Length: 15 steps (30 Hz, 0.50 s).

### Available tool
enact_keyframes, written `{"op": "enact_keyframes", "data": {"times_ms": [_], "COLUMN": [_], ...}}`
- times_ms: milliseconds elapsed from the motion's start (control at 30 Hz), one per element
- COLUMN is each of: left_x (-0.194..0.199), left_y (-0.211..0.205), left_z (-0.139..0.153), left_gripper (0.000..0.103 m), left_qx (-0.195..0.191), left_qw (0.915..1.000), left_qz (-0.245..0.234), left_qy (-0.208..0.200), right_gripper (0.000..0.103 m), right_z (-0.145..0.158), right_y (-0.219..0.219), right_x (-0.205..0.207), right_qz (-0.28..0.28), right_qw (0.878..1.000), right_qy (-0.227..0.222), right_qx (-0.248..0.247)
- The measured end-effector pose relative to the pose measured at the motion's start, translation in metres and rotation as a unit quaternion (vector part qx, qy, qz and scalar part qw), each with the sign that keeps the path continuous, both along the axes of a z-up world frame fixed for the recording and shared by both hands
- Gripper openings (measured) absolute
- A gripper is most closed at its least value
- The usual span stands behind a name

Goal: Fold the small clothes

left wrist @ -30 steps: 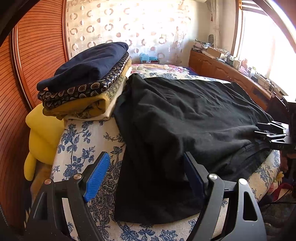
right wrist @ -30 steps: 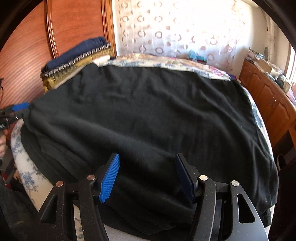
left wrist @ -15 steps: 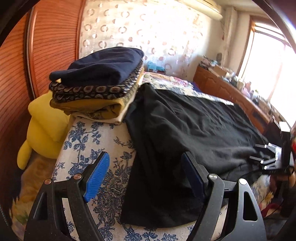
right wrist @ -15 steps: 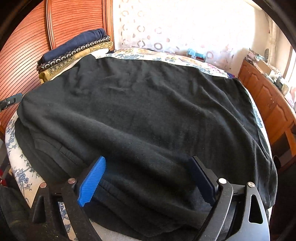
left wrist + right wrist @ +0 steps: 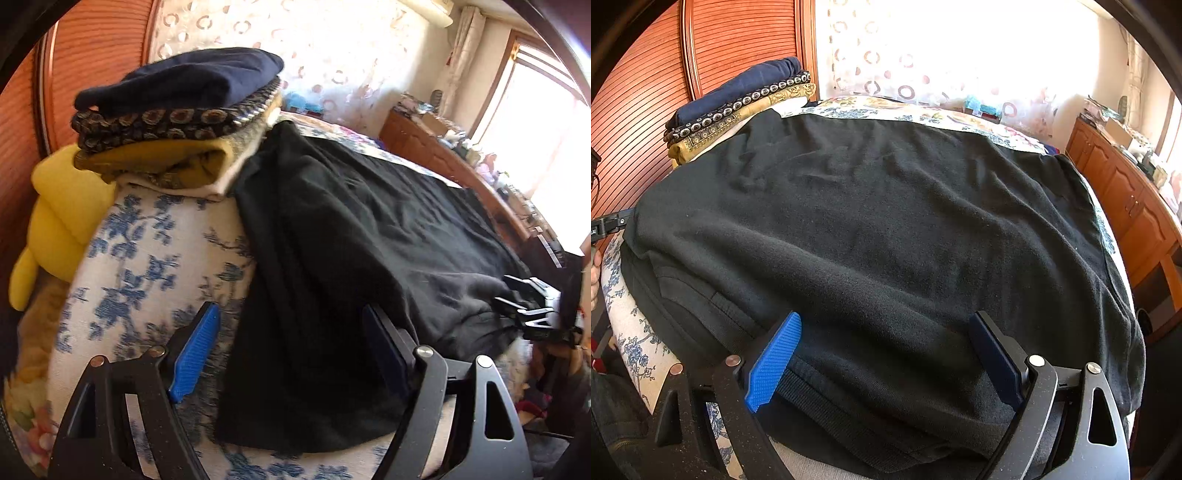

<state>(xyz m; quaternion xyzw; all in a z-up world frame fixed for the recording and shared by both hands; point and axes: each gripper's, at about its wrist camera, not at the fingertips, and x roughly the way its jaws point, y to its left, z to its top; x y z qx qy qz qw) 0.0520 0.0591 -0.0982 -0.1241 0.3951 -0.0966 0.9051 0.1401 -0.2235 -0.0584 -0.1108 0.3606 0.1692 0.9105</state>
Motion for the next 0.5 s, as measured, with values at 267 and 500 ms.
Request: {"op": "enact_keyframes", "data": {"times_ms": [267,500], "left_x": [0.002,0.006], "left_y": [-0.006,0.011], "left_z": [0.000,-0.002], "left_gripper": [0.069,0.071], "left_qx": [-0.029,-0.112], "left_qw": [0.9995,0.9937], "left_qz": [-0.016,0.003], "left_qy": [0.002,0.007], "right_gripper": [0.093,0.093], "right_z": [0.001,0.001], "right_y": [0.000,-0.001], "right_x": [-0.004,-0.003], "right_qz": [0.000,0.001], "right_qw": [1.000,1.000], "right_qy": [-0.001,0.000], "right_qx": [0.000,0.000]}}
